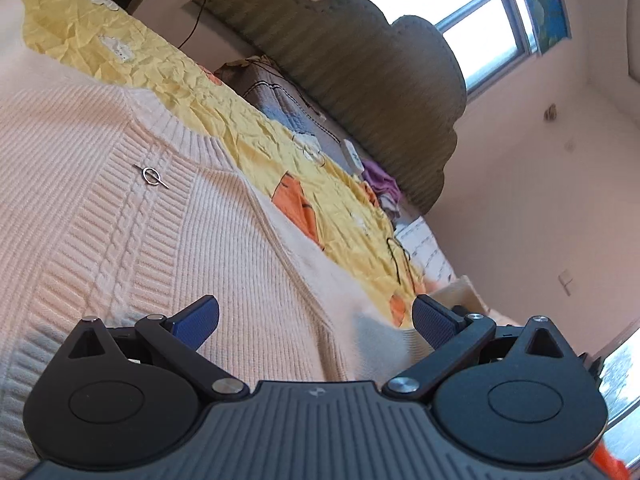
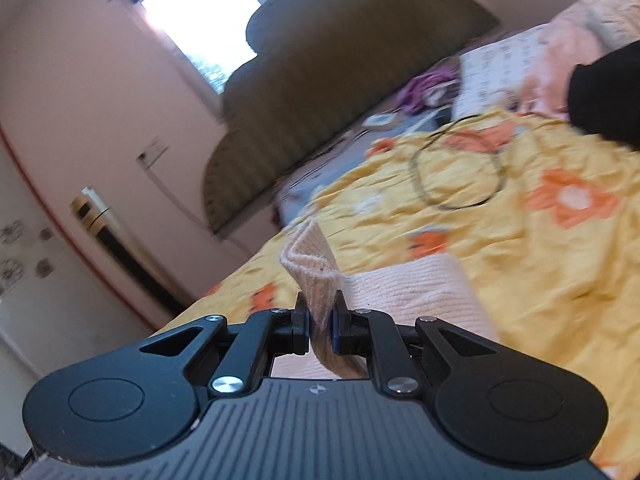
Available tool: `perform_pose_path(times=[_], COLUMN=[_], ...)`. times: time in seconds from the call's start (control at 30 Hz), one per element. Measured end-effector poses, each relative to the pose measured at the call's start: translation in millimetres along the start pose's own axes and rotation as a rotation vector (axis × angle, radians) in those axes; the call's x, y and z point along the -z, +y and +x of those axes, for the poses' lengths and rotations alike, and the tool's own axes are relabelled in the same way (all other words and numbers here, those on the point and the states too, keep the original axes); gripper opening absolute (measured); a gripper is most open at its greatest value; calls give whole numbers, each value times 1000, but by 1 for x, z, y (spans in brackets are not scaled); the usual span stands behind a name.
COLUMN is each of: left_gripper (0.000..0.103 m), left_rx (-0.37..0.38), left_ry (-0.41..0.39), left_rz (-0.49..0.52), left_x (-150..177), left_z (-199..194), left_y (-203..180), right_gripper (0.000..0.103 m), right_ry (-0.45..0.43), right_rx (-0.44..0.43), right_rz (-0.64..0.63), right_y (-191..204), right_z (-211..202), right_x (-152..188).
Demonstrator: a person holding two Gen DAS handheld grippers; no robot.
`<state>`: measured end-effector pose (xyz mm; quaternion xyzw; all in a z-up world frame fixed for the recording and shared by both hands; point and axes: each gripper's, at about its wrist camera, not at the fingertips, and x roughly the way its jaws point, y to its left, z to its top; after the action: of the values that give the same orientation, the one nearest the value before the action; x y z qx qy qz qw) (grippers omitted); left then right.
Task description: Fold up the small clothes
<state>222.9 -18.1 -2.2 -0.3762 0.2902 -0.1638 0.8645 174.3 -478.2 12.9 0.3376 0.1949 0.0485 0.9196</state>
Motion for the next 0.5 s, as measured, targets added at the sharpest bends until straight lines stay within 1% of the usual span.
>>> perform_pose_path(times=[0.07, 0.1, 0.17, 0.23, 0.27, 0.33, 0.4, 0.5], left_gripper=[103, 103, 103, 103, 103, 103, 103, 103], left_rx=[33, 45, 80, 90, 93, 82, 74, 79], left_ry=[-23, -24, -27, -25, -20, 1, 19, 43], left_rz=[-71, -113, -216, -309, -338, -375, -397, -382], left_x=[-9, -13, -18, -22, -24, -23, -19, -18], left_z=[-12, -16, -25, -30, -31, -27, -21, -9], left_y=[12, 18, 37, 55, 63, 77, 87, 87], right_gripper=[15, 15, 15, 15, 15, 15, 15, 15], right_ry=[73, 102, 173, 241, 280, 341, 379, 420], right_rx=[-101, -135, -191, -233, -249, -269, -269, -255], right_rz=[-19, -29, -58, -81, -104, -137, -174, -172], right_y=[39, 55, 93, 120, 136, 158, 172, 175], right_z=[23, 34, 62, 82, 90, 99, 103, 106], right_x=[18, 27, 51, 73, 88, 113, 133, 146])
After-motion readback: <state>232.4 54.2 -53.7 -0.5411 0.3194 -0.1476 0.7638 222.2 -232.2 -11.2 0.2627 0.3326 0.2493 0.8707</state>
